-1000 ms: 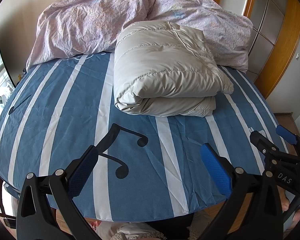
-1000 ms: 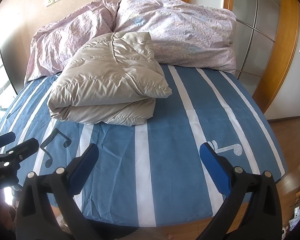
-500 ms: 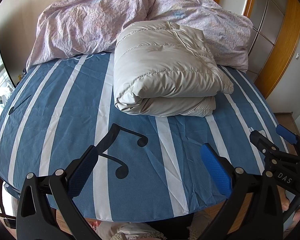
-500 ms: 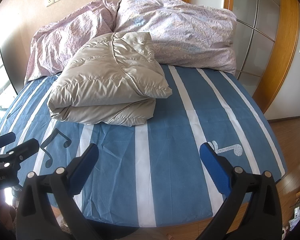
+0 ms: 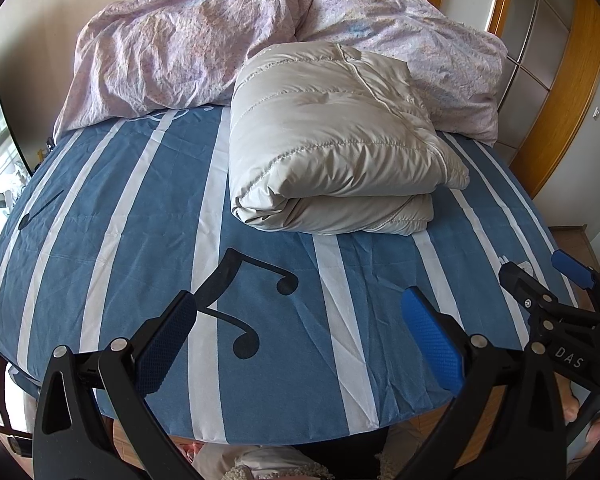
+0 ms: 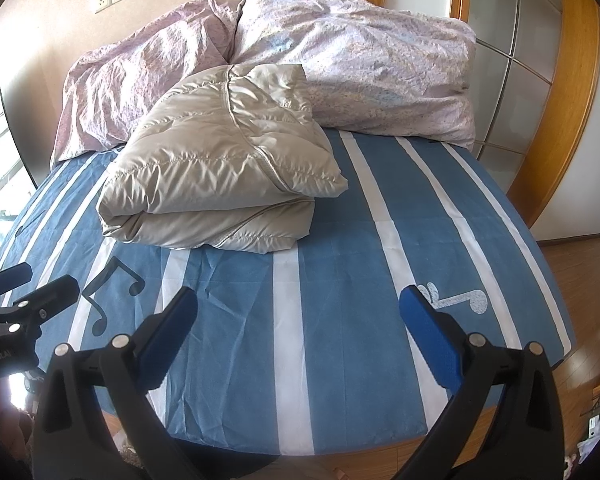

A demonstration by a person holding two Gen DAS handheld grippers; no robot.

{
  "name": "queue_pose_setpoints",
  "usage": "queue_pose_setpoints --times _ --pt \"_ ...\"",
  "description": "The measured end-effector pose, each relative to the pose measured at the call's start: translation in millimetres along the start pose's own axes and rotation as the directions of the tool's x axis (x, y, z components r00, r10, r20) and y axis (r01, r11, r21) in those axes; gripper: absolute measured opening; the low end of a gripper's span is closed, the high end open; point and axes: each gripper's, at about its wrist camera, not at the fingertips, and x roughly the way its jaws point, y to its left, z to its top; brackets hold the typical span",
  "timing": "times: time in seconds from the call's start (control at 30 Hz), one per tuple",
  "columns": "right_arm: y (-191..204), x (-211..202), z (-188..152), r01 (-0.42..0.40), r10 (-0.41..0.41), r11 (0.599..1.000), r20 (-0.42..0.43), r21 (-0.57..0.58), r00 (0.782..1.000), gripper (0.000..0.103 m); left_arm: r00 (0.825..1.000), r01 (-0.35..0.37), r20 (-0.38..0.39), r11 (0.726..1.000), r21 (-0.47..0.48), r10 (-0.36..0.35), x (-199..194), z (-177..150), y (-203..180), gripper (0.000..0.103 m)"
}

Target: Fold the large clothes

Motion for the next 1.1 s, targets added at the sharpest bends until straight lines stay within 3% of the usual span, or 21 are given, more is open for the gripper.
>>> queue_pose_setpoints --times 1.1 --pt "2.4 3.3 -0.2 -0.010 0.010 1.000 -0.004 -0.004 1.000 0.101 1.000 0.004 -0.004 1.000 -0.002 -0.004 1.4 0.5 -0.2 0.102"
